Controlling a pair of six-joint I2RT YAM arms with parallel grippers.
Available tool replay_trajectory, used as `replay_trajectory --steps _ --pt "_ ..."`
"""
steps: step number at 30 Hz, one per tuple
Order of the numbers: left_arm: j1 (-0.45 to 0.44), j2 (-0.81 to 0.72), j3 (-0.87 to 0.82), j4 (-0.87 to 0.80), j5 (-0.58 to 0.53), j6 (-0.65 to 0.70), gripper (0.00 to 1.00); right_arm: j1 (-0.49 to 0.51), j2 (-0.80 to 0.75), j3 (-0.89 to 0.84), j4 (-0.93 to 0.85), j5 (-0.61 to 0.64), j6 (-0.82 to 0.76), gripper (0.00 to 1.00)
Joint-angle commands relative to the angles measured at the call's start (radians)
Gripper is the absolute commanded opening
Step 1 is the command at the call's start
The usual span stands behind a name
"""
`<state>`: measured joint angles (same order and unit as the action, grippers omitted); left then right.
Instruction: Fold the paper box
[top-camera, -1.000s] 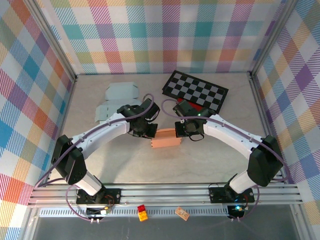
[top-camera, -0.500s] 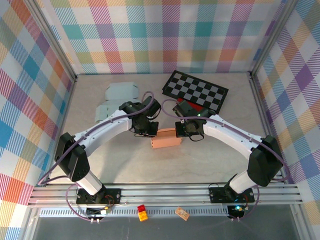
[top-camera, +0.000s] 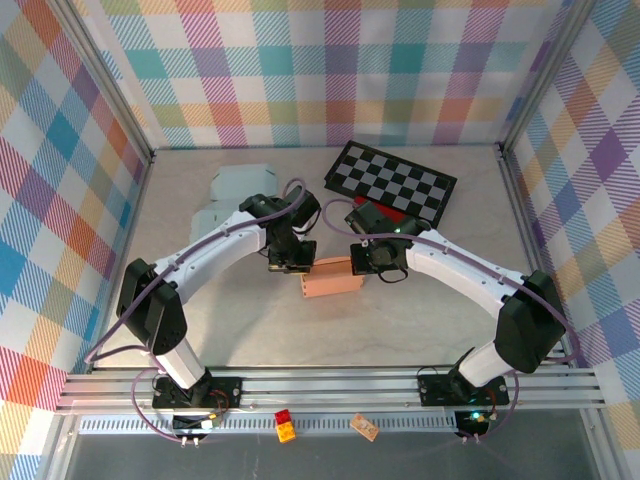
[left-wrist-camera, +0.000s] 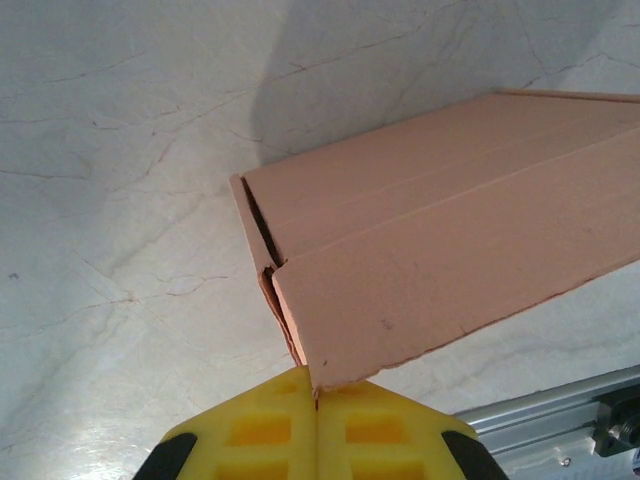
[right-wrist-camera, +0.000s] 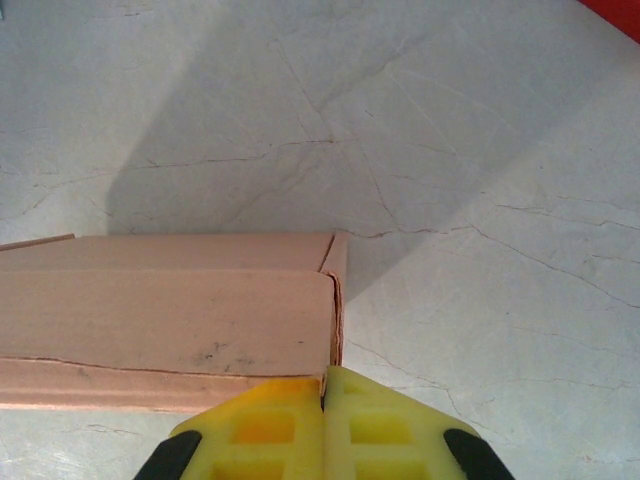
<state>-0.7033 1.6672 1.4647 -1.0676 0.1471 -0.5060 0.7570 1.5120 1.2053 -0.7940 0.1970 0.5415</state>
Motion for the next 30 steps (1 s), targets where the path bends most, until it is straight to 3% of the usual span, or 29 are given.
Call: replay_trajectory --steps 1,20,22,27,30 --pt "-0.001 -0.003 -0.008 0.022 0.052 -0.003 0.0 0.016 0.017 -0.015 -0.016 -0.052 -0.002 0.0" --pt "-0.002 -0.072 -0.166 0.164 0.023 0.034 0.0 0.019 -0.05 -0.109 0.034 -0.04 -0.03 0.01" --pt "-0.005 -0.078 -0.173 0.169 0.018 0.036 0.0 0.019 -0.063 -0.098 0.008 -0.056 -0.004 0.14" --pt "-0.015 -0.088 -0.185 0.18 -0.003 0.047 0.0 -0.016 -0.155 -0.034 -0.081 -0.193 0.197 0.58" --pt "-0.022 -0.095 -0.194 0.187 -0.016 0.05 0.0 -0.077 -0.228 -0.029 -0.062 -0.295 0.415 0.72"
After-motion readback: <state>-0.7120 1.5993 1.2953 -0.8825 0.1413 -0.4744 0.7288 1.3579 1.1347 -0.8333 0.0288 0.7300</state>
